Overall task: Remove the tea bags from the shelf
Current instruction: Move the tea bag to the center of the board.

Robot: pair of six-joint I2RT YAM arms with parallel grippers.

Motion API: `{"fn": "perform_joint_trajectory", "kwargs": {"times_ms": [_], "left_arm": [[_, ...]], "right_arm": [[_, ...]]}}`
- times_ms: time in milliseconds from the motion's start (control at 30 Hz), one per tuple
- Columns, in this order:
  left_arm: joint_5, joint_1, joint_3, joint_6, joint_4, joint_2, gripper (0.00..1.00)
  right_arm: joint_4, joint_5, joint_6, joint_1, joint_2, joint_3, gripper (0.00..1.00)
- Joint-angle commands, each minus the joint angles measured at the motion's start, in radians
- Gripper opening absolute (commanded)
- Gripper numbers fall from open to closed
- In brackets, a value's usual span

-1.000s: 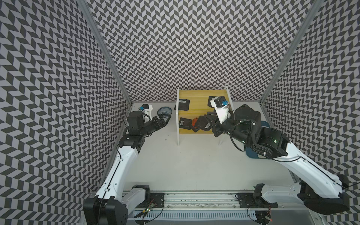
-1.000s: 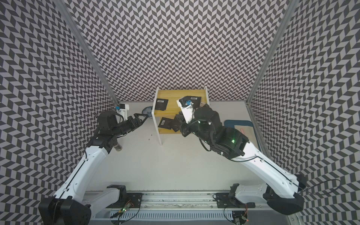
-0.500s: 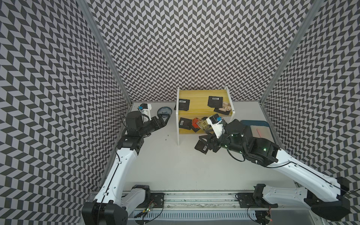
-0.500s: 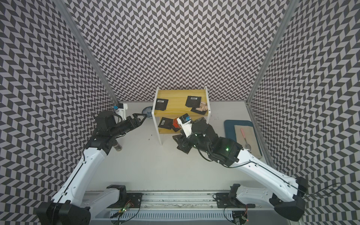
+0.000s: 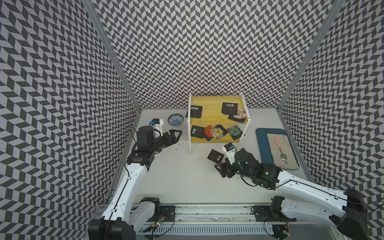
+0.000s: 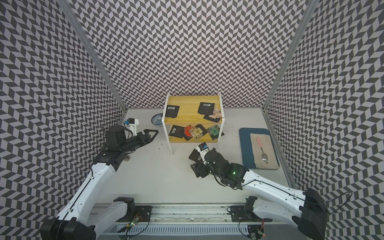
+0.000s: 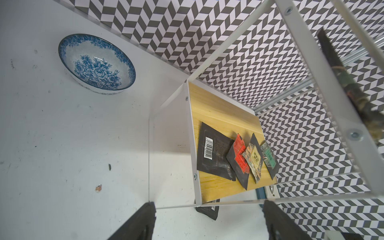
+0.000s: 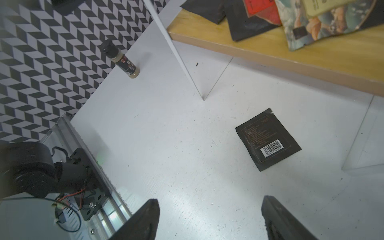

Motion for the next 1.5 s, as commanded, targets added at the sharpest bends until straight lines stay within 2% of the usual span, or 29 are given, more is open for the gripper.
{"fn": "perform_joint_trajectory", "kwargs": {"times_ms": [0, 300, 767, 900, 1033, 1267, 1467], "left_arm": [[-0.008, -0.006, -0.011, 0.018, 0.002, -0.029, 0.85], [-0.004, -0.007, -0.032, 0.014, 0.007, -0.032, 0.85], [-0.006, -0.006, -0.039, 0.012, 0.008, -0.023, 0.85], [-0.005, -0.006, -0.041, 0.006, 0.011, -0.013, 0.85], [-0.002, -0.006, -0.042, 0.001, 0.022, -0.005, 0.85], [-0.004, -0.006, -0.046, 0.004, 0.024, 0.005, 0.85], [-0.008, -0.007, -0.058, 0.009, 0.025, 0.009, 0.85]], "right_arm": [[0.186, 0.058, 0.043, -0.031, 0.017, -0.048, 0.83], [0.363, 0.106, 0.021, -0.075, 0.159, -0.126, 0.85], [0.499, 0.160, 0.029, -0.086, 0.398, -0.118, 0.80], [0.535, 0.144, 0.030, -0.095, 0.459, -0.113, 0.75], [0.577, 0.145, 0.017, -0.103, 0.504, -0.105, 0.73], [0.648, 0.150, -0.005, -0.116, 0.546, -0.085, 0.77], [0.692, 0.158, 0.014, -0.123, 0.606, -0.053, 0.71]]}}
